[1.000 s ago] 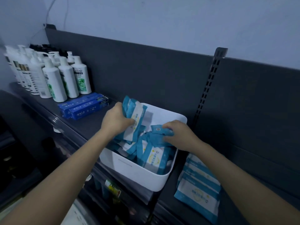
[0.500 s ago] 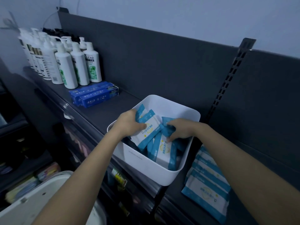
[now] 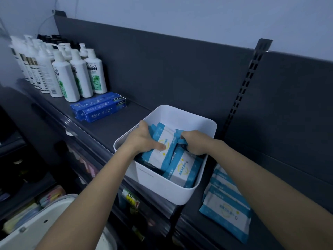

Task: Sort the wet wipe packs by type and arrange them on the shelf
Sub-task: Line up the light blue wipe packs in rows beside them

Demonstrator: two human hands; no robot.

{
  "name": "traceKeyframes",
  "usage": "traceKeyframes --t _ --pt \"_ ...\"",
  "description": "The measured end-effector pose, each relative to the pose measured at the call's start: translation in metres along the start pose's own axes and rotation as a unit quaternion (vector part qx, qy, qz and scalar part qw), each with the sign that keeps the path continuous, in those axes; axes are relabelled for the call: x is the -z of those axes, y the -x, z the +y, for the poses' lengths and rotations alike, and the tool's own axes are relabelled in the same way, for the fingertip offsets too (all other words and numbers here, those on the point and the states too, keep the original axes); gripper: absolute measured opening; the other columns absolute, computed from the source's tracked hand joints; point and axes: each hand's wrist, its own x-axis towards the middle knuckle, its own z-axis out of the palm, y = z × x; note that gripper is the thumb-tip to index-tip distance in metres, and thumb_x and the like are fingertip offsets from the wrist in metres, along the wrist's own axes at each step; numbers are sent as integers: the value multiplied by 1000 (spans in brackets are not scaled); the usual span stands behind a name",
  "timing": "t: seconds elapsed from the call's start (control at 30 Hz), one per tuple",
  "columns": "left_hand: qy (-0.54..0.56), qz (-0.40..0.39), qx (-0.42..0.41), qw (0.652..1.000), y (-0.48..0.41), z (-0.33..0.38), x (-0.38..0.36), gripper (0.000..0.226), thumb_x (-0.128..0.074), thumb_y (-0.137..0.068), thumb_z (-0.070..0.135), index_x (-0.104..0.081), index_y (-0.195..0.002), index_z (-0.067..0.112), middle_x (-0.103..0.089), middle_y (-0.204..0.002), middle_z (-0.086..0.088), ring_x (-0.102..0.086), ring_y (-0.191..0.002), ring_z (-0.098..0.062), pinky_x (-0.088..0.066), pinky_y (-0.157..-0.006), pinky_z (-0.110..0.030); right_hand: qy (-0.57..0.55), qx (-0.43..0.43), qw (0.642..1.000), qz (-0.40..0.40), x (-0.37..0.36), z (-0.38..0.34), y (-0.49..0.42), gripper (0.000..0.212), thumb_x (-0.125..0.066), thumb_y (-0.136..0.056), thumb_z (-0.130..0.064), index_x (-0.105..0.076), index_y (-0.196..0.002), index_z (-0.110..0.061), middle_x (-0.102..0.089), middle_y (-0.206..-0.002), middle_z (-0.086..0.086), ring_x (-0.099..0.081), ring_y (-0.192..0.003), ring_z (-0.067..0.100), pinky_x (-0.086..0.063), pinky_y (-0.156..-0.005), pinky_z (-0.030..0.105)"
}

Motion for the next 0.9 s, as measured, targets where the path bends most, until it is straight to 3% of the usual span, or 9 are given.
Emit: traceKeyframes --t 0.07,0.2,0.3,0.37,0.43,0.53,0.7,0.77,0.9 --pt "26 14 -14 999 1 0 2 82 -87 -62 30 -32 -122 19 -51 -93 7 -55 -91 -18 -45 -71 -32 -28 4 999 14 4 2 2 25 -47 -89 -4 -54 -113 -6 -59 -112 12 -57 -99 31 -50 -84 40" --pt "51 16 -36 998 1 -2 4 98 -87 -62 21 -27 -140 21 -57 -113 1 -59 -98 -20 -50 -79 -35 -67 -14 995 71 9 7 6 21 -48 -86 -4 -60 -104 -5 -61 -105 11 -58 -96 30 -51 -82 40" --pt "106 57 -22 992 0 -4 7 105 -88 -59 19 -27 -144 20 -60 -119 -1 -62 -100 -21 -53 -87 -39 -135 -49 980 139 18 7 13 12 -49 -85 -2 -58 -84 -9 -57 -84 2 -54 -82 23 -46 -65 26" --pt "129 88 -10 988 2 -3 8 99 -89 -57 17 -34 -140 15 -61 -119 -2 -63 -100 -22 -54 -87 -39 -203 -78 957 191 22 8 18 21 -48 -82 3 -50 -68 -13 -50 -68 -3 -48 -68 19 -36 -51 22" --pt "127 74 -2 989 5 0 9 73 -88 -59 14 -50 -121 10 -66 -107 -2 -67 -90 -20 -56 -78 -36 -301 -94 921 231 23 10 22 17 -51 -77 4 -51 -65 -8 -50 -62 0 -46 -60 17 -34 -51 23" --pt "160 -32 20 986 10 5 9 35 -82 -65 2 -65 -95 6 -73 -92 -11 -70 -74 -22 -59 -69 -35 -407 -97 870 261 23 10 27 6 -57 -75 2 -59 -72 -2 -54 -66 4 -49 -62 16 -38 -56 27" --pt "87 -103 -1 991 8 8 3 28 -80 -68 7 -65 -92 10 -72 -93 -6 -69 -82 -19 -57 -77 -35 -484 -81 839 235 15 6 36 24 -56 -86 -4 -60 -108 -13 -63 -93 2 -61 -83 18 -50 -70 30" --pt "67 -103 -10 992 6 9 0 34 -82 -65 9 -67 -95 8 -73 -95 -6 -69 -85 -20 -58 -80 -39 -511 -87 820 243 9 4 37 23 -55 -88 -4 -58 -108 -15 -62 -93 2 -60 -85 19 -51 -72 32" --pt "123 -3 -24 992 6 9 -5 49 -83 -54 8 -61 -97 14 -71 -92 -2 -69 -82 -19 -59 -74 -41 -577 -116 750 301 5 3 41 20 -57 -87 -6 -62 -105 -10 -67 -104 11 -66 -90 23 -56 -77 41"
